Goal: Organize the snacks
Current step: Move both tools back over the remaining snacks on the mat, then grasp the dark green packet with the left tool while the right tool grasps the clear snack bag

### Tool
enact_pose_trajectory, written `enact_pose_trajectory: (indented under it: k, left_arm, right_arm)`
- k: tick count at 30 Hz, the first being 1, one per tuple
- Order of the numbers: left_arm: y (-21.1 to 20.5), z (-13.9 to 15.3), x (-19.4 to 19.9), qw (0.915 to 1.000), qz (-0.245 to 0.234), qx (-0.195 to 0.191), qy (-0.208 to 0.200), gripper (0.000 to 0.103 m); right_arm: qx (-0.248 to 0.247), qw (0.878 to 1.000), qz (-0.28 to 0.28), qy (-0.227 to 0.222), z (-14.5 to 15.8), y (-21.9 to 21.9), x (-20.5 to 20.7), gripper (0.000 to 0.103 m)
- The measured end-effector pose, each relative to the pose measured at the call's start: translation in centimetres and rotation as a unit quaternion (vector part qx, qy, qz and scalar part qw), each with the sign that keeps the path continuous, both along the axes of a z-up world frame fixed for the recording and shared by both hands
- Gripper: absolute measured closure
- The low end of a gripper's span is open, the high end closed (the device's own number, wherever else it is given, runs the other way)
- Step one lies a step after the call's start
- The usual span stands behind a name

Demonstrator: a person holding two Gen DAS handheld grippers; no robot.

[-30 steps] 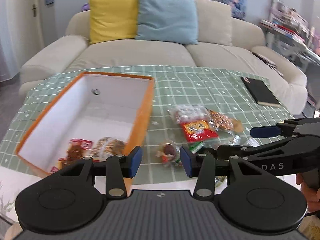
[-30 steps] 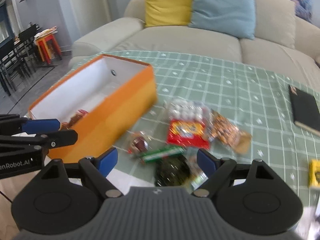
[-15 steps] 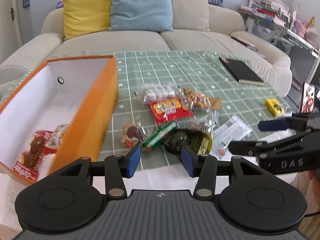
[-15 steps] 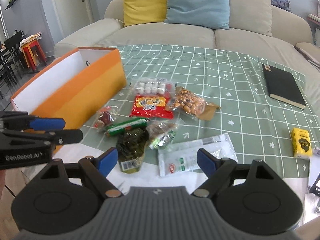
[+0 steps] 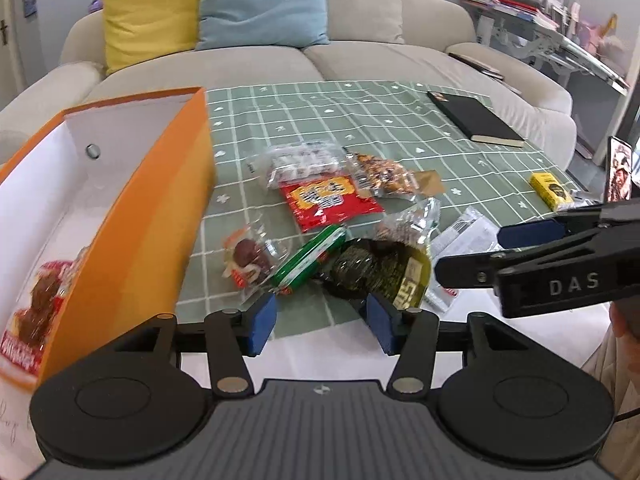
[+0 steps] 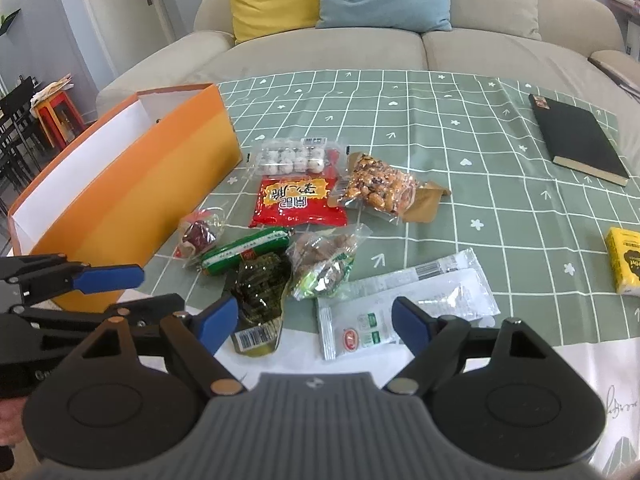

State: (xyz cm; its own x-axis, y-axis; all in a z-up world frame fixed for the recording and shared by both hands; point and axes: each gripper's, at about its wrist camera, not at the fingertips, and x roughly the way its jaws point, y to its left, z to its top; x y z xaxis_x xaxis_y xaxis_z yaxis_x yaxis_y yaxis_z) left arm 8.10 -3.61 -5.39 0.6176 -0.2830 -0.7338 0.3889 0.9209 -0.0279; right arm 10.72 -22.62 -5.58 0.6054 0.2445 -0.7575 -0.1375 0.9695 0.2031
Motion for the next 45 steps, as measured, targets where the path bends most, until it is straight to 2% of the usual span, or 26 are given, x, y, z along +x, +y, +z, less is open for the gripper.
enact_pose_trajectory:
  k: [2, 3, 7, 11, 15, 19, 25, 29, 34, 36, 39, 45]
  left_arm:
    - [-0.7, -0.1, 0.3, 0.9998, -0.015, 0.010, -0.004, 0.040]
    - [-1.1, -0.2, 0.4, 0.9996, -0.025, 0.015, -0.005, 0.036]
    - [-2.6, -0.6, 0.9, 0.9983, -0.056, 0.019, -0.003, 0.029]
    - [-4.1, -1.1, 1.5, 0.9972, -0.072, 0.019, 0.002, 0.019]
    - [-5.4, -1.7, 2.1, 0.9964, -0.074, 0.040, 0.002, 0.018]
    - [-5.9, -2.2, 3.2, 0.9975, -0.061, 0.029, 0.021, 0.018]
    - [-6.8, -3.6, 4.1, 0.9957, -0.051, 0.069, 0.032, 0.018]
    - [-6.9, -4.4, 4.4, 0.9951, -0.044, 0.078, 0.041, 0.019]
    - [-7.3, -4.8, 4.4, 0.9933, -0.043, 0.102, 0.032, 0.034]
    - [-7.4, -5.0, 4.3, 0.9922, -0.042, 0.114, 0.025, 0.041]
    - [-7.3, -5.0, 4.2, 0.9921, -0.041, 0.116, 0.020, 0.044]
    - [-6.9, -4.8, 4.0, 0.9940, -0.031, 0.103, 0.019, 0.047]
  right_arm:
    - [-0.009, 1.000, -0.009, 0.000, -0.1, -0.3, 0.2, 0.021]
    - [-0.011, 1.000, -0.015, 0.001, -0.2, -0.5, 0.3, 0.021]
    - [0.030, 0.999, -0.037, 0.015, -0.3, -1.8, 1.3, 0.024]
    - [0.042, 0.998, -0.038, 0.022, -0.4, -1.6, 2.8, 0.025]
    - [0.047, 0.998, -0.035, 0.035, -1.0, -1.1, 4.6, 0.032]
    - [0.054, 0.996, -0.045, 0.046, -1.9, -1.3, 5.9, 0.034]
    - [0.079, 0.994, -0.044, 0.055, -2.9, -1.6, 6.4, 0.049]
    - [0.083, 0.995, -0.031, 0.049, -3.0, -1.2, 6.3, 0.061]
    - [0.077, 0.996, -0.026, 0.041, -3.0, -0.9, 6.1, 0.060]
    - [0.075, 0.995, -0.027, 0.053, -3.5, -0.9, 6.3, 0.058]
    - [0.090, 0.993, -0.034, 0.069, -4.2, -1.2, 6.3, 0.061]
    - [0.078, 0.995, -0.022, 0.059, -3.9, -0.6, 6.1, 0.070]
